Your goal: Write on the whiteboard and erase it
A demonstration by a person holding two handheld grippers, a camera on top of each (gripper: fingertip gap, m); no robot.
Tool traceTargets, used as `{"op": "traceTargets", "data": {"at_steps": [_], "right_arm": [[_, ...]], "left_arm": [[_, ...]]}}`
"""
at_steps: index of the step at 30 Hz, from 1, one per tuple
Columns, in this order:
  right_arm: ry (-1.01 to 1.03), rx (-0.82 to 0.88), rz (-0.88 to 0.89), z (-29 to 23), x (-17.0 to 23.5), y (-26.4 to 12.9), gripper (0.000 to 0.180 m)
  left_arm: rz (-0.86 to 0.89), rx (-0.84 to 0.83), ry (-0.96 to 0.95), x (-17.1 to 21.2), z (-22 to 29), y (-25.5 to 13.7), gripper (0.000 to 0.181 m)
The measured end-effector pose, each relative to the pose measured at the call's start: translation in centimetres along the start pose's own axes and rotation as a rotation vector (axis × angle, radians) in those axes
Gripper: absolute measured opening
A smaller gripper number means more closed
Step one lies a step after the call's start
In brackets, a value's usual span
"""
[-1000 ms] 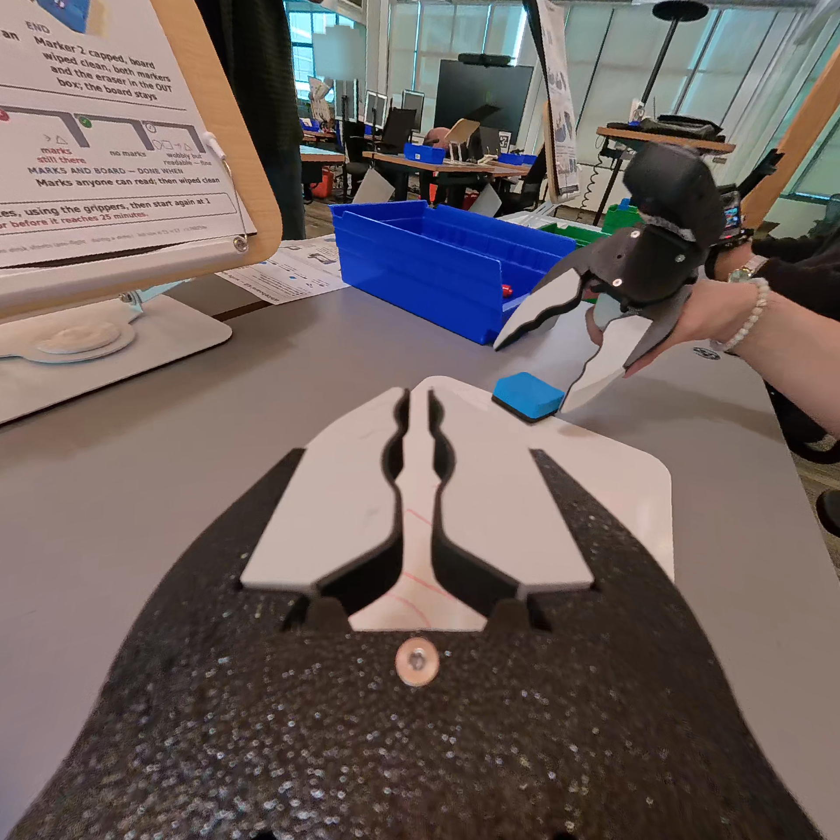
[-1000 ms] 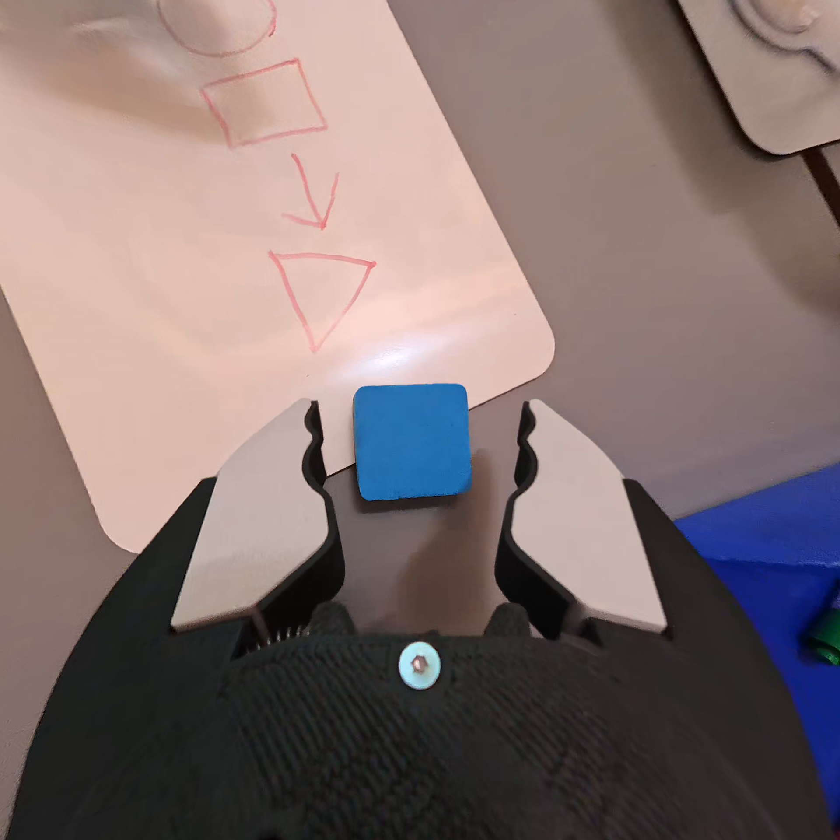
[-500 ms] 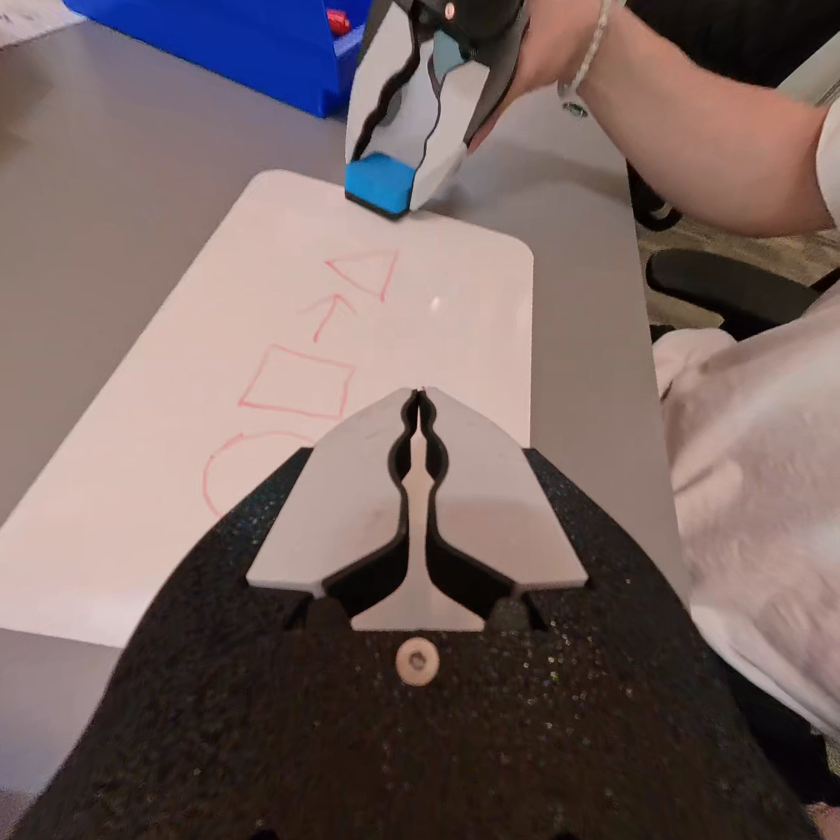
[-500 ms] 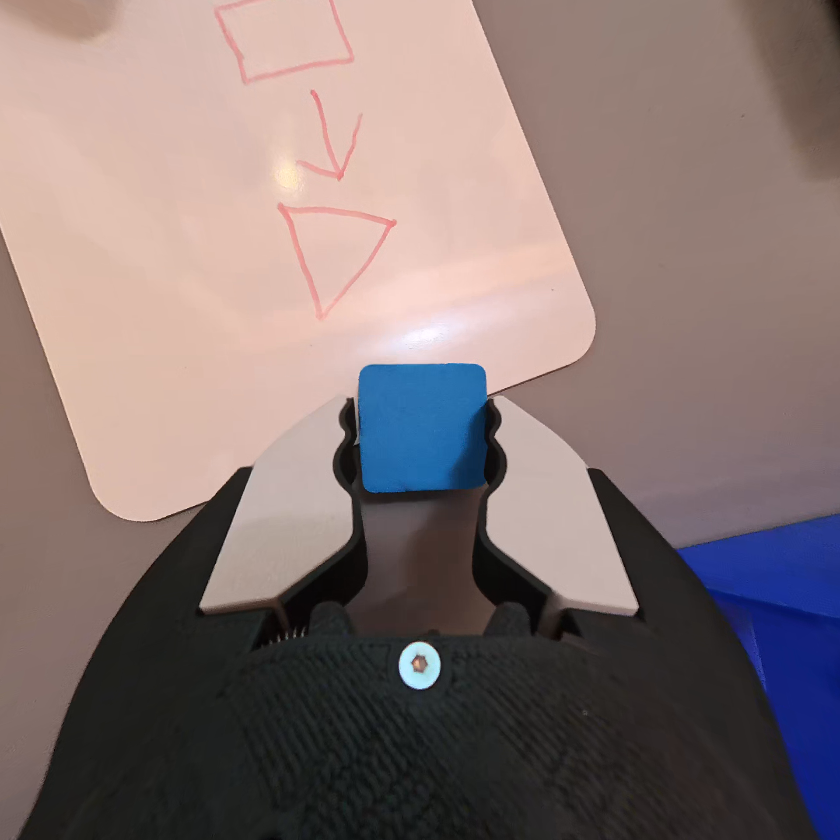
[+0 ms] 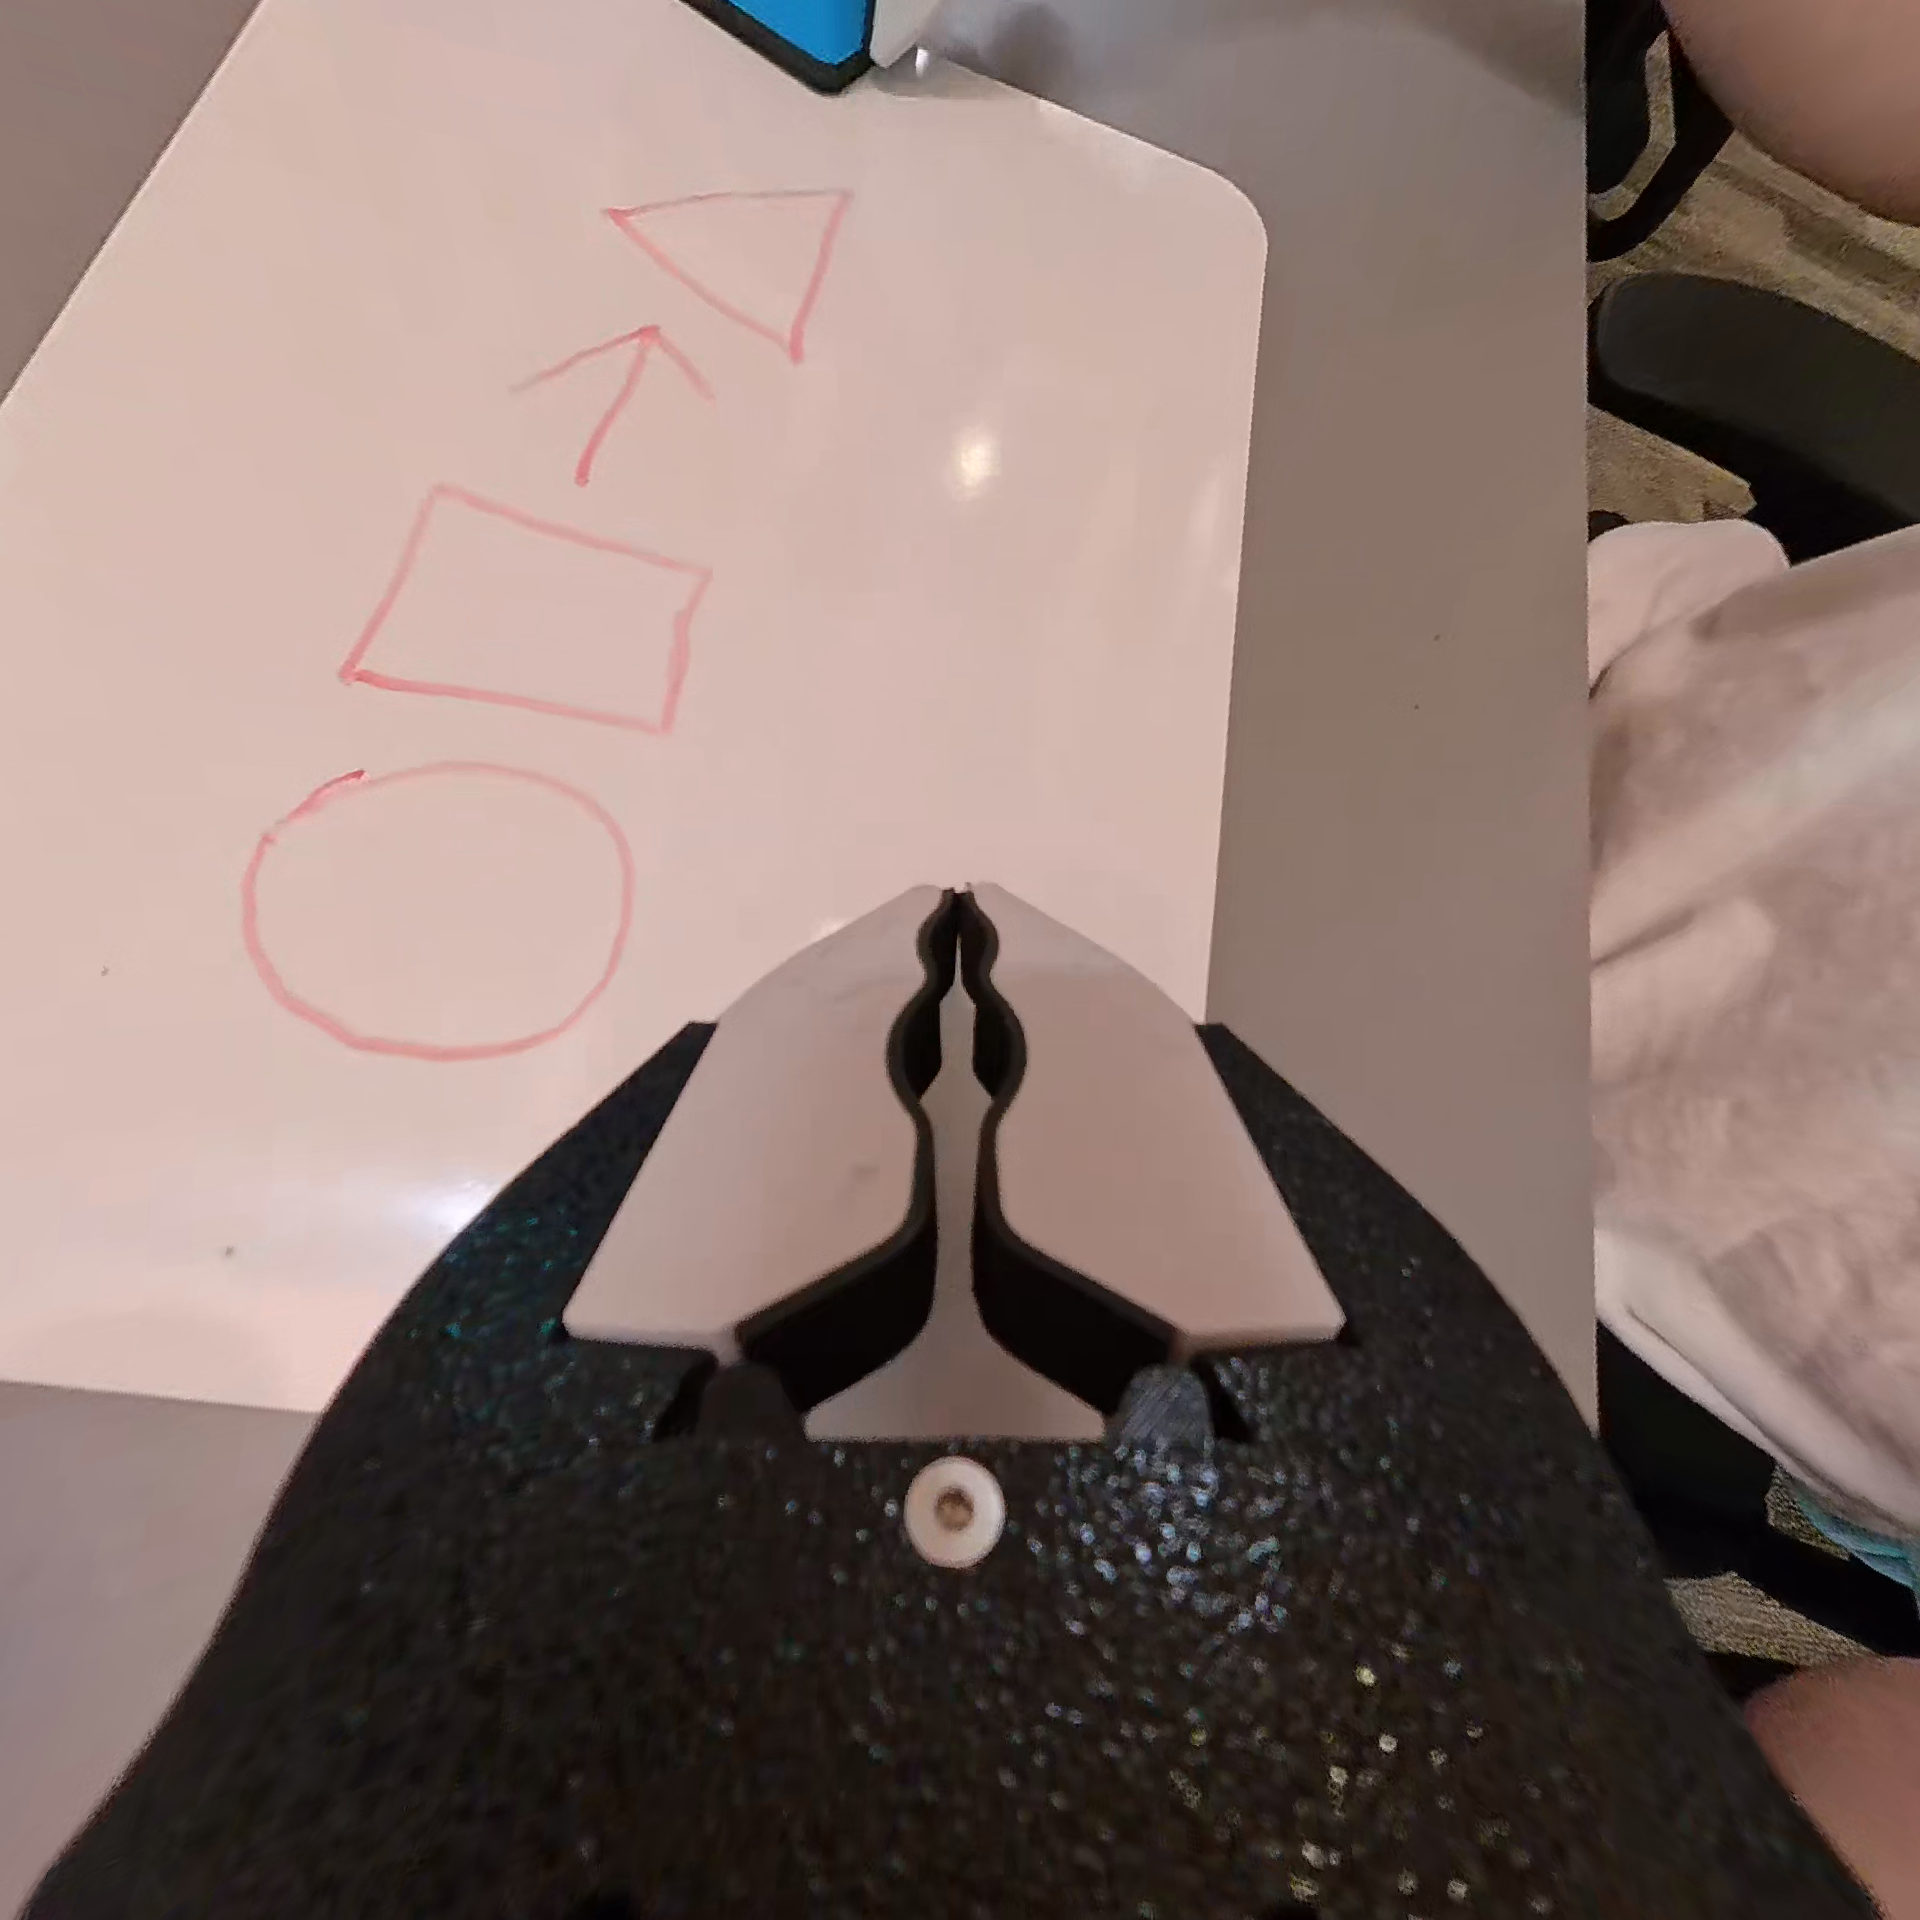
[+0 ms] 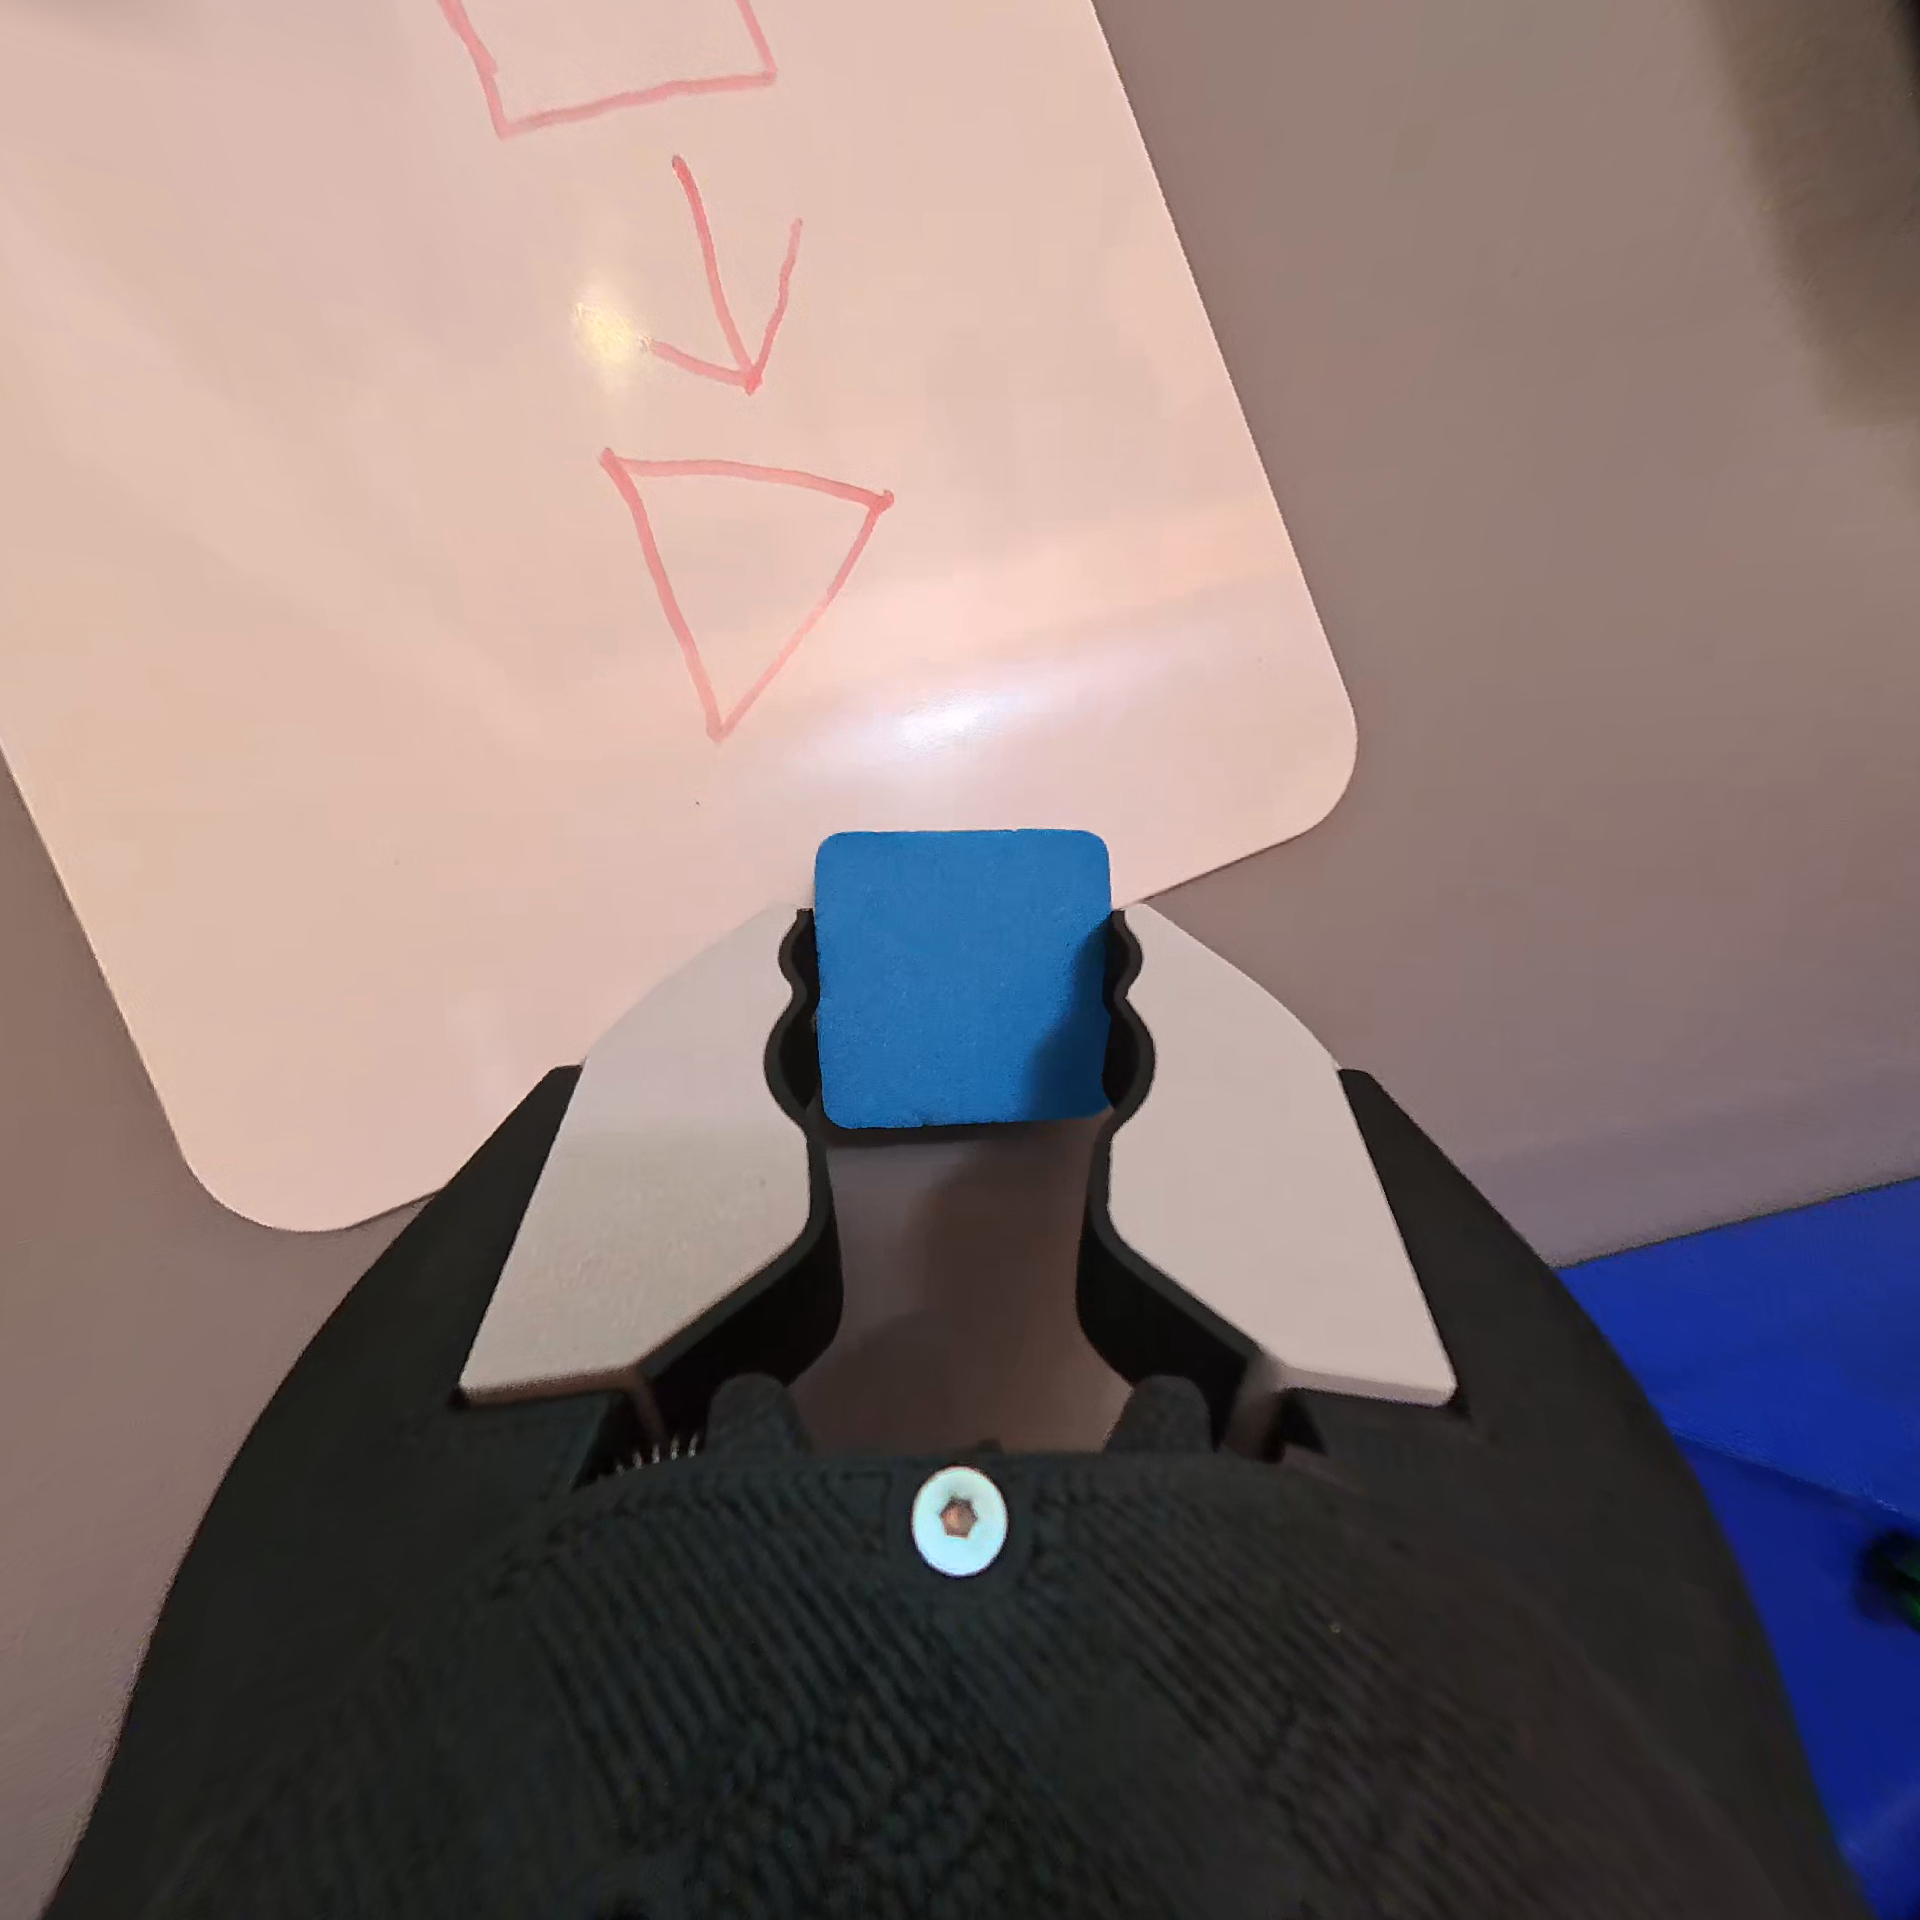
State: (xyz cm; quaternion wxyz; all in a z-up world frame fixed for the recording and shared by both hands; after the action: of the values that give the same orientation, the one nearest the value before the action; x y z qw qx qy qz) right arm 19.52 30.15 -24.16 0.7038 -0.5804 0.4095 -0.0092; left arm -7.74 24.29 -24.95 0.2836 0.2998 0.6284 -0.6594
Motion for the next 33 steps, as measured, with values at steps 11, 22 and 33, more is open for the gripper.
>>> {"op": "traceTargets", "data": {"at_steps": [11,22,33], "right_arm": [[-0.094,-0.105,0.044,-3.3,-3.5,2.5,0.053],[-0.281,-0.211,0.084,-7.3,-5.7,4.3,0.053],[-0.333,-0.258,0.106,-8.7,-6.9,5.3,0.053]], "left_arm": [[-0.076,-0.038,0.068,0.1,0.3,0.4,0.000],[-0.102,-0.060,0.096,0.1,0.2,0.5,0.000],[-0.106,-0.070,0.117,0.1,0.4,0.6,0.000]]}}
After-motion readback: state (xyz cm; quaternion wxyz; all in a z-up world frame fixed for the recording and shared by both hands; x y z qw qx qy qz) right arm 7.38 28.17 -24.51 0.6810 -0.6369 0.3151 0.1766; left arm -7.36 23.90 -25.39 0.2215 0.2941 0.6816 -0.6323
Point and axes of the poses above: each gripper's, where its closed fingertips meet, y out along the fingers, x out of its underside, z = x × y across the jaws, the point moved 5 cm from there along -y, back along the fingers, and after that the axes turned 15 degrees about y, right-handed, at the moved point
